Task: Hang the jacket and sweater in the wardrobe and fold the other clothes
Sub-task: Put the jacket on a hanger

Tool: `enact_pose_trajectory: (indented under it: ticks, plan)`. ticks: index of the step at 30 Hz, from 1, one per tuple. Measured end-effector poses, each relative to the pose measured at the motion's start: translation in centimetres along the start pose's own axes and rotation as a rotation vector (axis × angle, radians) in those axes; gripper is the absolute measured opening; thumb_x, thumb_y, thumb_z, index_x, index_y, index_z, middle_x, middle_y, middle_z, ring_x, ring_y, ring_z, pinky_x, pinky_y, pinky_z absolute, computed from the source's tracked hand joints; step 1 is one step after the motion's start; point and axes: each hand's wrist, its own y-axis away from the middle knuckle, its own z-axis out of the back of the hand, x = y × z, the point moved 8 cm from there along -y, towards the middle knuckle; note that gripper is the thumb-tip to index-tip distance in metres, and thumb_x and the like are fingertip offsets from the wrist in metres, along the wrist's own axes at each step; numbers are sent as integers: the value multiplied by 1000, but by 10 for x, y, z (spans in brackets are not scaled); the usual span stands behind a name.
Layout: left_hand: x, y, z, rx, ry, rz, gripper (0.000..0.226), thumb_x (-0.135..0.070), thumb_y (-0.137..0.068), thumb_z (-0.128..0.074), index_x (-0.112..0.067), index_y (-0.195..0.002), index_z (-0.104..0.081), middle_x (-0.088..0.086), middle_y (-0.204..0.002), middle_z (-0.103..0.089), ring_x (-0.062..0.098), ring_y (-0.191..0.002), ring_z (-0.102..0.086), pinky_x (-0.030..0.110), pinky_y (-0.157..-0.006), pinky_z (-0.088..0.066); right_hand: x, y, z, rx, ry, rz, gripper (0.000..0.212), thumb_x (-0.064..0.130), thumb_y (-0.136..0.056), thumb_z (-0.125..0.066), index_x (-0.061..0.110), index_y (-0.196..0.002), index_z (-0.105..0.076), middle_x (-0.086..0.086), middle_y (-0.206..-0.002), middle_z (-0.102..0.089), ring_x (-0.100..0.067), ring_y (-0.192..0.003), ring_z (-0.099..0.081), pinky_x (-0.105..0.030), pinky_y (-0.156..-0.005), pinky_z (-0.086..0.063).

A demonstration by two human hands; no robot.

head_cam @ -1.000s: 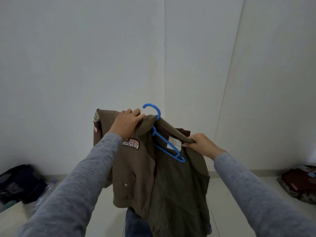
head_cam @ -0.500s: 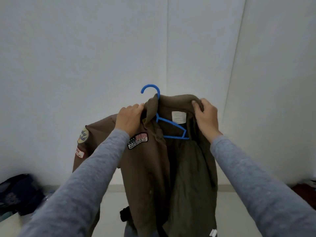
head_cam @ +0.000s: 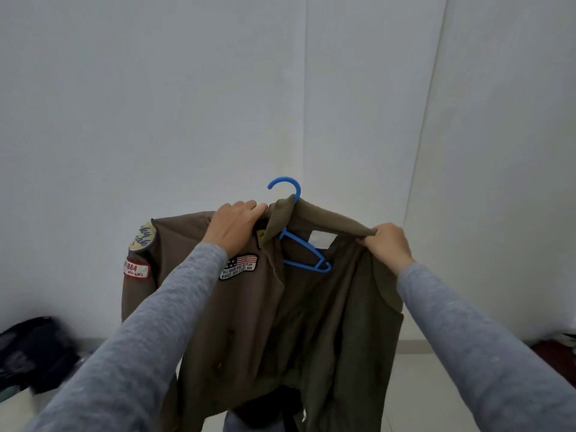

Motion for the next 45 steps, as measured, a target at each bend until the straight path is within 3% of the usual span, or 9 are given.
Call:
enact_pose_trajectory:
  ticks: [5,10,13,17,20,28,34,39,45]
  plan:
    - [-7,10,-10,85,185,81,11,-11,-92,-46,-13,-100,-53,4,-81,-57,25,-67,-54,42,-58,-48,9,8,26,-338,-342,-69,13,4,-82,-53,10,-88,-62,-3,-87,-59,-21,-79,-51,-25,-69,-35]
    - [-2,23,-23,173,290,210,29,-13,-93,-40,-19,-120,-50,0,-102,-60,24,-85,-59,39,-70,-49,12,10,-26,73,32,48,7,2,-77,-61,8,-79,-59,-6,-77,-56,-20,-73,-51,-24,-58,-36]
    - [-7,29,-32,211,291,194,30,-12,-93,-39,-19,-121,-49,2,-103,-60,24,-85,-59,39,-70,-49,6,11,-29,78,-58,47,7,0,-77,-61,6,-76,-56,-6,-74,-55,-20,-72,-51,-23,-49,-34]
    - [-13,20,-30,167,316,188,27,-16,-95,-38,-20,-119,-50,2,-101,-60,24,-82,-59,41,-71,-51,18,20,-40,302,-201,88,17,16,-80,-68,10,-94,-61,-5,-90,-63,-19,-83,-58,-27,-65,-45]
    - [-17,13,-28,145,313,173,23,-18,-96,-37,-21,-114,-50,1,-100,-61,23,-80,-59,42,-69,-51,28,36,-57,489,-96,157,28,32,-84,-67,22,-108,-55,5,-96,-61,-14,-89,-59,-28,-74,-47]
    - [-27,7,-24,135,330,145,15,-16,-93,-41,-16,-104,-51,1,-95,-60,24,-79,-58,30,-59,-35,80,49,-38,339,-291,473,27,46,-86,-61,27,-105,-61,9,-96,-64,-3,-89,-58,-15,-75,-46]
    - [-30,8,-25,154,387,137,9,-18,-93,-43,-14,-96,-51,2,-91,-60,24,-78,-57,39,-66,-47,128,43,-4,180,-636,537,10,33,-91,-59,26,-97,-63,4,-98,-67,-14,-96,-62,-26,-83,-51]
    - [-31,8,-24,137,410,113,7,-14,-91,-45,-11,-87,-50,4,-81,-57,25,-70,-54,38,-61,-42,150,41,-14,307,-448,529,17,31,-89,-64,14,-88,-65,6,-73,-62,0,-66,-58,-16,-70,-47]
    - [-24,12,-28,101,404,122,8,-14,-89,-51,-11,-83,-55,1,-73,-52,23,-68,-51,32,-62,-34,163,43,-21,303,-325,491,20,27,-93,-57,8,-92,-61,4,-72,-56,-3,-64,-52,-17,-63,-41]
